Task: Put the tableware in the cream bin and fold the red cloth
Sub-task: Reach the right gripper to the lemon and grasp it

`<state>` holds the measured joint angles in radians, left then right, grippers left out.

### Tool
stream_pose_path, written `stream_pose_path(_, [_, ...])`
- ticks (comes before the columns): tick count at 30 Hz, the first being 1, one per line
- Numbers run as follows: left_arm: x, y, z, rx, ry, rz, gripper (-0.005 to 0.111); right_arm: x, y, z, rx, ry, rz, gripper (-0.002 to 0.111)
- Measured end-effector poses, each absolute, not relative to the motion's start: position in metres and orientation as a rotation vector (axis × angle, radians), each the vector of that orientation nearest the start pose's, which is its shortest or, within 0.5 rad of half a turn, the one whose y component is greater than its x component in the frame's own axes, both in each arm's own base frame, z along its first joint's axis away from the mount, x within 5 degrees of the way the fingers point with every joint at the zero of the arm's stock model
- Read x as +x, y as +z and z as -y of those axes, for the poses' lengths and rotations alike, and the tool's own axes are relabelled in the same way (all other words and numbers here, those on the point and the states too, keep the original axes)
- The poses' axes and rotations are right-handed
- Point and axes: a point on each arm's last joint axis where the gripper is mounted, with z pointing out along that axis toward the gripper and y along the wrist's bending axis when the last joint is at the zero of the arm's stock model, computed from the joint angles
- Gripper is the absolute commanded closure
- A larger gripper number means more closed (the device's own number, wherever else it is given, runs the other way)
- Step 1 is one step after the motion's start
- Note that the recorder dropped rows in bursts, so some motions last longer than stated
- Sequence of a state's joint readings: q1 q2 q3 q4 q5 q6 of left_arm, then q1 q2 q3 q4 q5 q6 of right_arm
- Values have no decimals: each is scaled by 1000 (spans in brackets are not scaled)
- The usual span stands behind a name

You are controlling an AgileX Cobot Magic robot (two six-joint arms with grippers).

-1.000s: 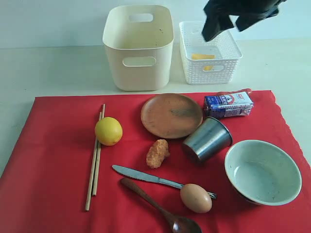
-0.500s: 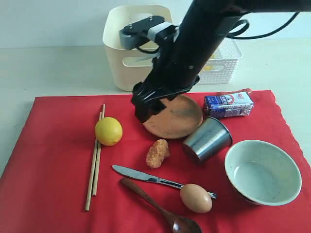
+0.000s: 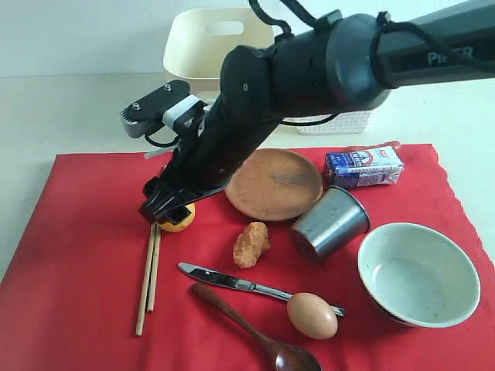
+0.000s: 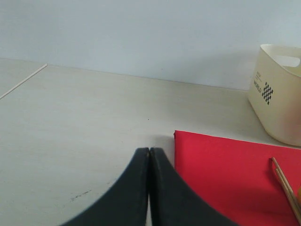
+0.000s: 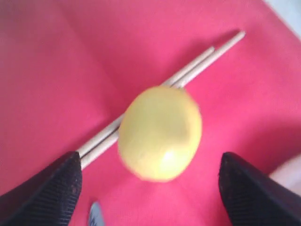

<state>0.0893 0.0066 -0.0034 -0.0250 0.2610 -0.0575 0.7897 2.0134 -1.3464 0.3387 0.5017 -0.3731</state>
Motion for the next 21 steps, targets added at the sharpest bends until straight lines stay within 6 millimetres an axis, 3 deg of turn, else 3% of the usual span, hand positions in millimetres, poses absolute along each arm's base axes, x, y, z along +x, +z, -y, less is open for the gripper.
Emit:
stream_pose_path(10, [55, 190, -4, -145, 0, -1742, 104, 297, 124, -317, -1081, 435, -2431, 33])
stream_pose_path(21, [55, 190, -4, -145, 0, -1742, 104, 299, 123, -318, -1035, 455, -2430, 33])
